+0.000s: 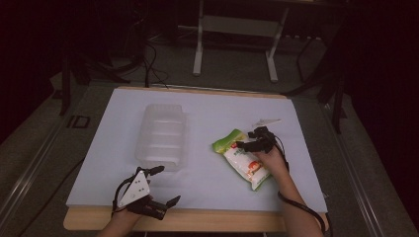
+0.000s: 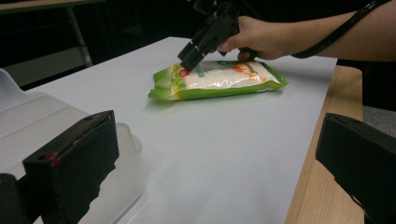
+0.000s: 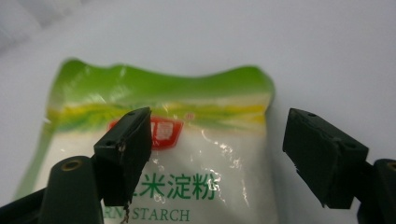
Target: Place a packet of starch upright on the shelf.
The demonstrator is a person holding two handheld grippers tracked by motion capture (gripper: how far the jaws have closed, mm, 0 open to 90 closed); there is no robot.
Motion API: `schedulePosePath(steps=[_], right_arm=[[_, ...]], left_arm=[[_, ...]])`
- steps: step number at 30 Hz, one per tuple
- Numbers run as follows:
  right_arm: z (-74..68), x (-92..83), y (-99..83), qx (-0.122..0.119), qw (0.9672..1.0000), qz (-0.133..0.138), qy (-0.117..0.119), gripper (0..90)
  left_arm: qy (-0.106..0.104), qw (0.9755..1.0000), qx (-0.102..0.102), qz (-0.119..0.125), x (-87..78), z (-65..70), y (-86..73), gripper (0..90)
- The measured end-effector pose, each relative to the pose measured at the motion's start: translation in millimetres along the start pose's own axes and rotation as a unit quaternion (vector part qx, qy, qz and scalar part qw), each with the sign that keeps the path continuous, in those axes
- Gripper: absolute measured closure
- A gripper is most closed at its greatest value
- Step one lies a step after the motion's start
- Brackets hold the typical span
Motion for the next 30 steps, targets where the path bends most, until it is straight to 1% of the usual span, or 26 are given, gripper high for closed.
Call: schedulePosePath(steps=[1,4,5,8,9,10,11,12,13,14,15,16,17,20,21,22,23,24,25,26,27,28,29,30], right_arm=[[0.5,1.5,-0.8,0.005,1.0,0.001,0.005,23.7],[1.3,2.2,-0.9,0.006,1.0,-0.001,0.007,23.6],[1.7,3.7,-1.2,0.011,0.9998,-0.009,0.012,23.6],[2.6,4.8,-1.3,0.015,0.9996,-0.014,0.017,23.7],[1.8,5.7,-1.4,0.016,0.9995,-0.018,0.022,28.2],[1.8,5.7,-1.4,0.016,0.9995,-0.018,0.022,28.2],[1.0,5.8,-1.4,0.014,0.9994,-0.018,0.027,28.9],[0.8,5.9,-1.5,0.017,0.9992,-0.022,0.029,30.5],[0.0,5.6,-2.0,0.017,0.999,-0.022,0.035,34.9],[0.0,5.6,-2.0,0.017,0.999,-0.022,0.035,34.9],[-1.4,5.6,-2.2,0.017,0.9989,-0.024,0.035,38.6],[-1.4,5.6,-2.2,0.017,0.9989,-0.024,0.035,38.6],[-2.6,5.0,-2.3,0.016,0.9989,-0.027,0.034,43.6],[-3.3,4.8,-2.4,0.014,0.999,-0.027,0.033,46.0],[-3.8,3.9,-2.7,0.013,0.9992,-0.027,0.028,52.8],[-3.8,1.6,-2.8,0.012,0.9994,-0.026,0.018,67.6],[-4.9,1.3,-2.9,0.007,0.9994,-0.029,0.015,70.3],[-4.9,1.3,-2.9,0.007,0.9994,-0.029,0.015,70.3],[-6.5,0.9,-2.7,0.0,0.9994,-0.031,0.012,70.3],[-8.3,0.1,-2.7,-0.008,0.9995,-0.03,0.008,77.3],[-8.6,-0.9,-2.6,-0.008,0.9995,-0.03,0.01,81.6],[-9.6,-2.4,-2.2,-0.009,0.9994,-0.029,0.014,83.6],[-10.9,-2.6,-2.2,-0.017,0.9994,-0.03,0.009,83.9],[-12.3,-2.9,-1.9,-0.02,0.9993,-0.031,0.006,84.4]], left_arm=[[0.0,1.0,0.0,0.0,0.0,-0.1,0.1,0.0],[-0.001,1.0,-0.001,-0.001,0.3,-0.2,-0.3,0.0],[-0.001,1.0,-0.003,-0.002,0.8,0.0,-0.7,0.0],[-0.002,1.0,-0.002,-0.002,1.0,0.6,-0.6,0.0],[-0.002,1.0,-0.002,-0.002,1.1,1.0,-0.4,0.0],[-0.002,1.0,-0.002,-0.002,1.1,1.0,-0.4,0.0],[-0.002,1.0,-0.002,-0.002,1.4,1.1,-0.5,0.0],[-0.002,1.0,-0.002,-0.003,1.5,1.1,-0.5,0.0],[-0.002,1.0,-0.002,-0.003,1.6,1.4,-0.4,0.0],[-0.002,1.0,-0.002,-0.003,1.6,1.4,-0.4,0.0],[-0.003,1.0,-0.002,-0.003,1.8,1.5,-0.4,0.0],[-0.003,1.0,-0.002,-0.003,1.8,1.5,-0.4,0.0],[-0.003,1.0,-0.002,-0.003,2.3,1.5,-0.6,0.0],[-0.003,1.0,-0.002,-0.003,2.5,1.6,-0.4,0.0],[-0.004,1.0,-0.002,-0.003,2.8,1.9,-0.3,0.0],[-0.005,1.0,0.0,-0.004,3.4,2.2,-0.4,0.0],[-0.005,1.0,0.0,-0.005,3.5,2.4,-0.5,0.0],[-0.005,1.0,0.0,-0.005,3.5,2.4,-0.5,0.0],[-0.005,1.0,0.0,-0.005,3.5,2.4,-0.5,0.0],[-0.005,1.0,0.0,-0.005,3.5,2.6,-0.5,0.0],[-0.005,1.0,0.0,-0.005,3.4,2.4,-0.6,0.0],[-0.005,1.0,-0.001,-0.005,3.3,2.2,-0.6,0.0],[-0.004,1.0,-0.001,-0.005,3.1,2.0,-0.6,0.0],[-0.003,1.0,-0.001,-0.005,2.8,1.7,-0.7,0.0]])
Point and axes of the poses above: each handheld gripper's, and its own axes: x roughly forward along the jaws, y roughly out of its top, z roughly to its right, the point moved 4 cm from there along x, roughly forward along the jaws, and after that the axes turned 3 degrees about y, right-handed, at the moved point
